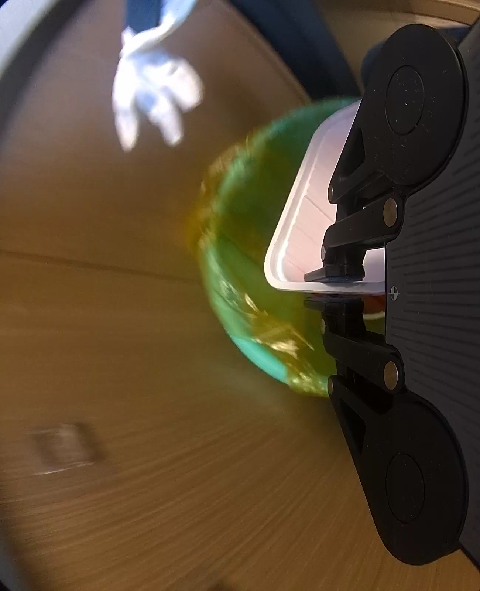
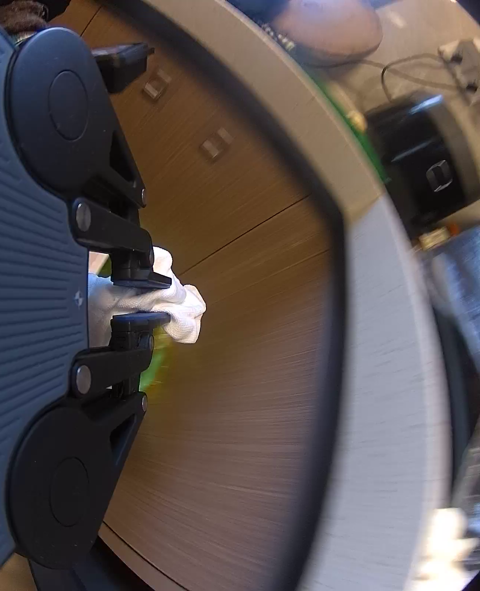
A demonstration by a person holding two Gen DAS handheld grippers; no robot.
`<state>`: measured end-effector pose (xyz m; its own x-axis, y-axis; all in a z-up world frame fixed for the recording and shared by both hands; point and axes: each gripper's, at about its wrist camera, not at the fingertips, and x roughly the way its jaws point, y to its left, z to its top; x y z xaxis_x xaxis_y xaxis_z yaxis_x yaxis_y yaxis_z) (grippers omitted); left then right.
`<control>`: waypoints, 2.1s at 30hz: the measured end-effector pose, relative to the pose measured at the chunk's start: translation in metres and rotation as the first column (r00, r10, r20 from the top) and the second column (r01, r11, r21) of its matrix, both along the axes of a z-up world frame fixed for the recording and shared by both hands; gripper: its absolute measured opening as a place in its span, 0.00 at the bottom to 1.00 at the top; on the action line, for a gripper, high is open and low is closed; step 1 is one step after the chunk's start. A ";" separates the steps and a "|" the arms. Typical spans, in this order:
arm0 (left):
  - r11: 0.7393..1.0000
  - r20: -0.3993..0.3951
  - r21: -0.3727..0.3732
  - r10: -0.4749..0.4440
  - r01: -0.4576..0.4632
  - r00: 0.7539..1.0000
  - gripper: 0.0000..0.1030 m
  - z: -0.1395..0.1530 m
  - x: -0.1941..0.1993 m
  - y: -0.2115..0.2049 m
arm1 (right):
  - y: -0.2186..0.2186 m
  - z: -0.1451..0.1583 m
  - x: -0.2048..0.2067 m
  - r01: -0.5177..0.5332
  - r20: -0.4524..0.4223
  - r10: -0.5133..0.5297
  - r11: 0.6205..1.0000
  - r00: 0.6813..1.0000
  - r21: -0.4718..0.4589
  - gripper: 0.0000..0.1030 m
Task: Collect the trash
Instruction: 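Carry the tray and glove down to the green bin with both tools, then open the left tool to drop the tray while the right tool drops the glove into the bin, then raise both empty tools back up to the counter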
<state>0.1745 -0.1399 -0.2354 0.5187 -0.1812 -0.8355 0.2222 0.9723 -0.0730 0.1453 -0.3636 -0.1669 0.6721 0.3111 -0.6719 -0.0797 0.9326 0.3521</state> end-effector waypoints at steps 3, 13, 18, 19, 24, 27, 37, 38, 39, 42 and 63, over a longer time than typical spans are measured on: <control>0.998 0.003 -0.042 0.041 -0.041 0.999 0.14 -0.028 0.010 -0.002 | -0.003 -0.023 0.009 -0.001 -0.054 0.001 1.000 0.999 0.006 0.12; 0.983 -0.096 -0.139 0.110 -0.123 0.989 0.19 -0.081 0.020 0.008 | 0.001 -0.054 0.019 -0.016 -0.144 0.015 1.000 0.989 -0.004 0.13; 0.957 -0.113 -0.241 0.139 -0.163 0.984 0.19 -0.047 0.009 0.032 | 0.010 -0.060 0.017 -0.070 -0.167 0.074 0.997 0.983 0.028 0.13; 0.953 -0.110 -0.260 0.134 -0.159 0.985 0.19 -0.039 0.005 0.038 | 0.014 -0.062 0.016 -0.088 -0.170 0.094 0.995 0.981 0.042 0.13; 0.948 -0.092 -0.282 0.127 -0.148 0.988 0.19 -0.014 -0.015 0.054 | 0.055 -0.086 0.034 -0.211 -0.288 0.228 0.973 0.930 0.088 0.13; 0.945 -0.101 -0.278 0.149 -0.172 0.984 0.19 -0.006 -0.023 0.067 | 0.080 -0.102 0.048 -0.259 -0.342 0.245 0.966 0.907 0.005 0.19; 0.943 -0.076 -0.284 0.160 -0.175 0.984 0.19 0.011 -0.033 0.077 | 0.057 -0.096 0.043 -0.104 -0.260 0.061 0.983 0.964 -0.153 0.62; 0.946 -0.069 -0.281 0.145 -0.159 0.987 0.19 0.014 -0.035 0.074 | 0.059 -0.094 0.042 -0.098 -0.244 0.048 0.976 0.969 -0.196 0.62; 0.951 -0.059 -0.277 0.129 -0.140 0.990 0.19 0.015 -0.037 0.072 | 0.061 -0.091 0.040 -0.095 -0.227 0.041 0.968 0.973 -0.233 0.62; 0.963 -0.005 -0.257 0.087 -0.085 0.996 0.19 0.028 -0.046 0.066 | 0.058 -0.083 0.036 -0.089 -0.182 0.043 0.963 0.982 -0.253 0.66; 0.997 0.424 -0.038 -0.040 0.061 0.905 0.19 0.274 -0.077 0.089 | 0.099 0.115 -0.024 0.166 0.417 -0.034 0.945 0.908 -0.283 0.83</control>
<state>0.0971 -0.0507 0.0386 0.8101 -0.2517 -0.5294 0.2915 0.9565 -0.0087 0.1215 -0.2645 -0.0519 0.9202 0.0516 -0.3881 -0.0531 0.9986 0.0069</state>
